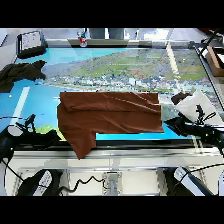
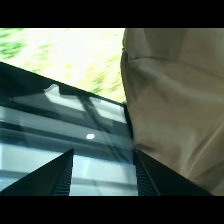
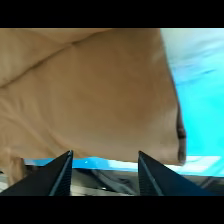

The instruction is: Fold the shirts.

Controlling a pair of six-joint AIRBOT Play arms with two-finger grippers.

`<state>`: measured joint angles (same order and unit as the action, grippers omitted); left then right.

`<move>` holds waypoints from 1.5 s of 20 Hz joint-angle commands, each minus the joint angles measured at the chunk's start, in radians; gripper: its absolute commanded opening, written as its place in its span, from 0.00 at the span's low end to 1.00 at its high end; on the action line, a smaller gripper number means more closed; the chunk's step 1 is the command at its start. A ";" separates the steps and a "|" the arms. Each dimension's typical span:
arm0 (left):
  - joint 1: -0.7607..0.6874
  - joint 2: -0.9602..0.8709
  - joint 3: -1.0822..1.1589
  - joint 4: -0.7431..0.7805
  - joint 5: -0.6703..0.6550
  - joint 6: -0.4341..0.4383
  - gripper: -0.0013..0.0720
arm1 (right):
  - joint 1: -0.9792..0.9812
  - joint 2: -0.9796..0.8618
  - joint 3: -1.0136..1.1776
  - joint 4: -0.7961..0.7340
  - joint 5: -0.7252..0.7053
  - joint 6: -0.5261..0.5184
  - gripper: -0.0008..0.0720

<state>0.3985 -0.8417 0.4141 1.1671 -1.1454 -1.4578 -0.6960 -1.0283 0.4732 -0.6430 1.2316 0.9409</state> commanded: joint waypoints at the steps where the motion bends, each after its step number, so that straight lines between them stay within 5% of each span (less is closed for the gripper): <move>1: 0.000 -0.020 -0.029 -0.055 0.066 -0.001 0.60 | 0.000 0.002 -0.023 0.064 0.008 -0.003 0.66; 15: 0.000 -0.218 0.036 -0.252 0.226 0.033 0.60 | -0.001 0.002 -0.023 0.105 0.030 -0.019 0.66; 24: -0.001 -0.224 0.031 -0.191 -0.031 0.044 0.58 | -0.003 0.002 -0.023 0.074 0.039 -0.013 0.66; 30: -0.001 -0.277 0.016 -0.179 -0.041 0.044 0.58 | -0.003 0.002 -0.023 0.075 0.043 -0.013 0.66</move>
<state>0.3977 -1.0912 0.4339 0.9745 -1.1675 -1.4143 -0.6983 -1.0275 0.4507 -0.5648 1.2724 0.9272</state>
